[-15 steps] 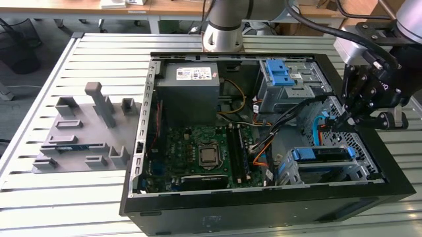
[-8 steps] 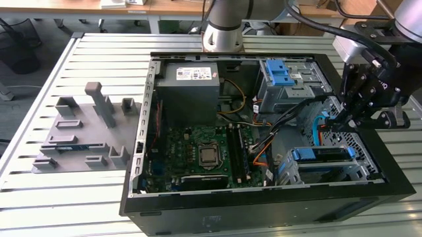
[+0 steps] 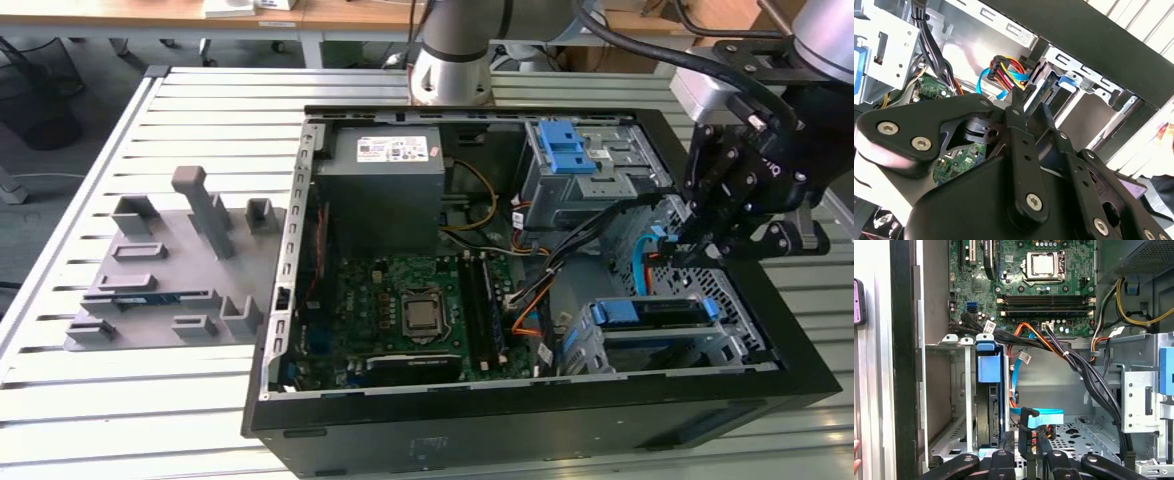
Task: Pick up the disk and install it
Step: 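Insert the first disk wire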
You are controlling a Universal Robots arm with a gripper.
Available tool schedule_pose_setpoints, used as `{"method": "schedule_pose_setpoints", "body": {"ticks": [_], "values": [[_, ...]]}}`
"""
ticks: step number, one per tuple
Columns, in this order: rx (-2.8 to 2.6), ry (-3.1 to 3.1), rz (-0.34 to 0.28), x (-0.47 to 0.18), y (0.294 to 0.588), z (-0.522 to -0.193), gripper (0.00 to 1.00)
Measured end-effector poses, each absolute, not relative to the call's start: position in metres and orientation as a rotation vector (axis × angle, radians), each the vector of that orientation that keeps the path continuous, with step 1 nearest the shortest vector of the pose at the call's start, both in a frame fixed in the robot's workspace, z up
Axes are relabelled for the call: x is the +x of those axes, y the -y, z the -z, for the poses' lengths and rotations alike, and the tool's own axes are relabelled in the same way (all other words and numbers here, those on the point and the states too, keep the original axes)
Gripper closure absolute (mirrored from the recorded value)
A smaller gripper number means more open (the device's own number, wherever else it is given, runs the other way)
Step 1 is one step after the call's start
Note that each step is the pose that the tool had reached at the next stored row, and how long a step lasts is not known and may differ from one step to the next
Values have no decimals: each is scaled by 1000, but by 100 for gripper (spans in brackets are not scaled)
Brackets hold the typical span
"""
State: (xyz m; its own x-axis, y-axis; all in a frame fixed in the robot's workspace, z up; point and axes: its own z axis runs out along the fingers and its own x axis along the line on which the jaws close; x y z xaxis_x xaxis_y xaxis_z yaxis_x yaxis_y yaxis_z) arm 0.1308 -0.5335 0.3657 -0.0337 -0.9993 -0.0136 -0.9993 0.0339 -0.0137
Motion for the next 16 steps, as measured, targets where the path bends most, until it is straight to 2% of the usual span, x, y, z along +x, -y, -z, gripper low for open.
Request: {"method": "schedule_pose_setpoints", "body": {"ticks": [13, 15, 16], "values": [[-2173, -2248, 8, 131, 531, -357, 69], [-2174, -2248, 8, 131, 530, -356, 71], [-2173, -2248, 8, 131, 530, -356, 76]]}}
